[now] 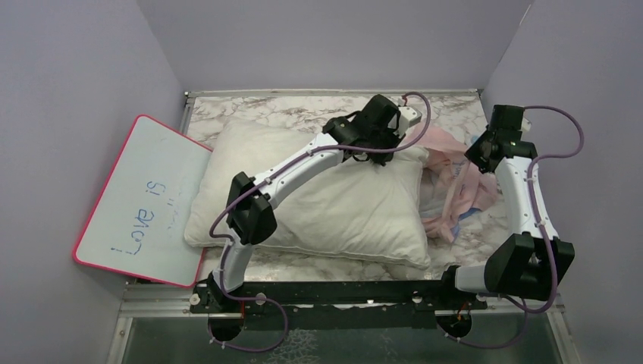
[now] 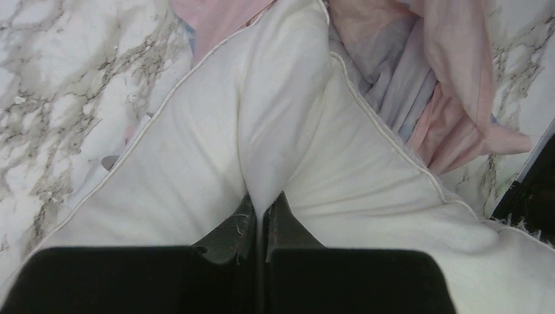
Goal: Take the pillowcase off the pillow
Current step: Remove the pillow from the pillowcase.
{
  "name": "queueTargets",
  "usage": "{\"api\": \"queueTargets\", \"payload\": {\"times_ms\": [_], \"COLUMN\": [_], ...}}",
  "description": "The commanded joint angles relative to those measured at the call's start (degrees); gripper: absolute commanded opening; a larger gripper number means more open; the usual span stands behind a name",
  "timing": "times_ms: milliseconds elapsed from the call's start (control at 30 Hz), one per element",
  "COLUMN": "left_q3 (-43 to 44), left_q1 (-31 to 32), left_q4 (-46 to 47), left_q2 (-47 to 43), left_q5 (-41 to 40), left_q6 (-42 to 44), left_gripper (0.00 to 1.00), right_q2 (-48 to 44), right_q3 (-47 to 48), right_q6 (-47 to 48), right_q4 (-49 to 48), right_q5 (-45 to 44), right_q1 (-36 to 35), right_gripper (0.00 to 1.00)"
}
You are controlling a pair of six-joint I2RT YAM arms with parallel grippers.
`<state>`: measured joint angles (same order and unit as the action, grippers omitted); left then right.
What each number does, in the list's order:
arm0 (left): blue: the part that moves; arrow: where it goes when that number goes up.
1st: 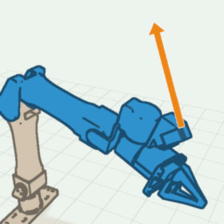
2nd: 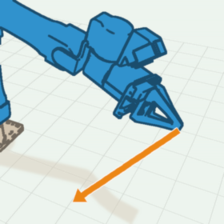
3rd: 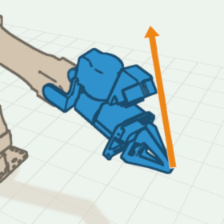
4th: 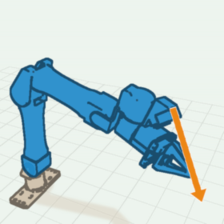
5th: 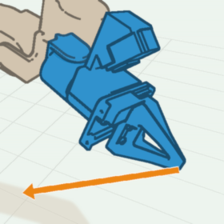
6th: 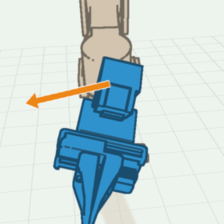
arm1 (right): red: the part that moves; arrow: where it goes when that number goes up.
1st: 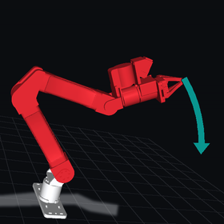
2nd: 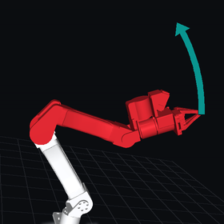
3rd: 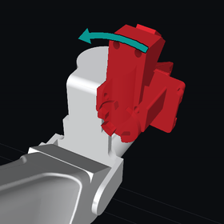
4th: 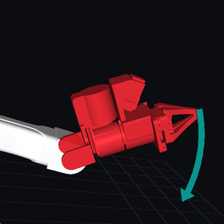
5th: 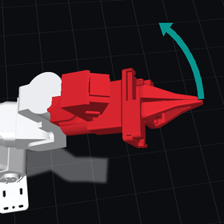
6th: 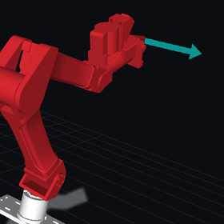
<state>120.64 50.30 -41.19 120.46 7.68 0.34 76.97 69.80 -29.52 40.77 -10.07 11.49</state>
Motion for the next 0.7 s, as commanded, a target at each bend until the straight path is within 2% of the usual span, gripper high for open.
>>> {"api": "queueTargets", "payload": {"times_ms": [0, 233, 300, 367, 433, 500, 567, 667], "left_q3": [5.08, -0.3, -1.49, -2.01, -2.35, -2.79, -2.88, -2.74], "left_q1": [-3.32, -9.4, -10.41, -11.05, -11.29, -11.58, -11.94, -13.65], "left_q4": [-1.61, 1.66, 2.12, 2.22, 2.36, 2.99, 3.34, 4.57], "left_q2": [-10.47, -19.64, -21.05, -21.84, -22.42, -22.41, -22.13, -22.16], "left_q5": [-6.03, -7.02, -5.69, -2.81, -2.94, -4.71, -6.62, -7.24], "left_q6": [-2.31, -5.72, -5.86, -4.89, -4.98, -5.61, -6.79, -10.22], "left_gripper": [0.0, 0.0, 0.0, 0.0, 0.0, 0.0, 0.0, 0.0], "right_q2": [-0.64, 2.61, 2.99, 3.3, 3.59, 4.04, 4.9, 6.53], "right_q3": [-0.74, -5.68, -8.34, -10.27, -11.32, -12.29, -13.29, -13.7], "right_q6": [2.5, 4.18, 3.78, 2.39, 2.2, 3.51, 5.58, 7.48], "right_q4": [-1.19, -2.8, -4.83, -5.99, -7.35, -8.97, -10.47, -9.82], "right_q5": [-0.67, 15.06, 19.85, 20.09, 22.1, 28.14, 33.86, 30.89], "right_q1": [1.3, 1.21, 1.26, 1.26, 1.25, 1.0, -0.9, -8.35], "right_gripper": [0.01, 0.01, 0.01, 0.01, 0.01, 0.04, 0.05, 0.08]}}
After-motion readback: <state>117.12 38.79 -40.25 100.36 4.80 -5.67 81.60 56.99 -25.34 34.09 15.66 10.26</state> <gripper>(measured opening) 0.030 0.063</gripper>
